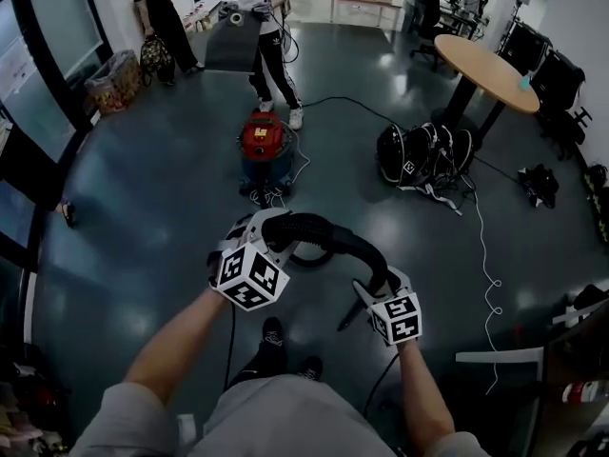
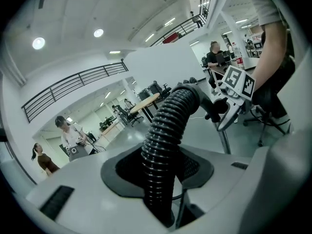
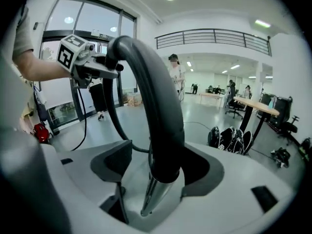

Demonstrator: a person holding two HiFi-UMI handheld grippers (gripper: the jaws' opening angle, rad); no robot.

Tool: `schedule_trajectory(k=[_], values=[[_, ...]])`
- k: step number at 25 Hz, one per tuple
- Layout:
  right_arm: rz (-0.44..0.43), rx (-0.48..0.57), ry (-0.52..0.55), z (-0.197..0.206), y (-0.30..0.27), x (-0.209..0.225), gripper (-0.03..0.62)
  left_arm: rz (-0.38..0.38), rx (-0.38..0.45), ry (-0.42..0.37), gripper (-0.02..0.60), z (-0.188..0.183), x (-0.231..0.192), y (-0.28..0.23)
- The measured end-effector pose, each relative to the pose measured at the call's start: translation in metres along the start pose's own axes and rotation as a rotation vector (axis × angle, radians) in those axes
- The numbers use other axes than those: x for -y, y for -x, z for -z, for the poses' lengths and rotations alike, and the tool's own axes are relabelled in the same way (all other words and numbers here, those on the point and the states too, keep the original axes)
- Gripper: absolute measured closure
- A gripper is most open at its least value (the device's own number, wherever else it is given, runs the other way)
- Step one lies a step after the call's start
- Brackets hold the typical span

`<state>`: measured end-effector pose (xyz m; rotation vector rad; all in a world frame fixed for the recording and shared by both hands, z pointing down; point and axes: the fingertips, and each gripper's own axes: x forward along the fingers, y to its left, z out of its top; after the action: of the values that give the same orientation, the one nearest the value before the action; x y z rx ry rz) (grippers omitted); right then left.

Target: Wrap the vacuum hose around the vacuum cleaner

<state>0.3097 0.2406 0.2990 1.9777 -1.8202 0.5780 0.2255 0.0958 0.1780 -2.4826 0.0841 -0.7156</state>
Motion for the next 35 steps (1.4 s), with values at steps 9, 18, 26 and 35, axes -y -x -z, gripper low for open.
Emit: schedule_trajectory(k=[9,18,26,35], values=[[-0.001,-0.028,0.432,-0.117,-0.078,-0.012,0.293,0.072,0.036,-0.064,0.408,0.027,-0.025,-0.042],[-0.001,-0.088,0.560,-0.159,-0.160,-0.036,0.464,0.081,0.039,-0.087,0.405,0.083,-0.080,-0.054],[0.097,-0.166,0.487,-0.168,-0.181,0.002,0.464,0.215,0.025,0.337,0.258,0.160,-0.107,-0.067],[0.001,-0.177,0.381,-0.137,-0.188,0.047,0.464,0.240,-0.196,0.621,0.259,0.238,-0.027,-0.080]])
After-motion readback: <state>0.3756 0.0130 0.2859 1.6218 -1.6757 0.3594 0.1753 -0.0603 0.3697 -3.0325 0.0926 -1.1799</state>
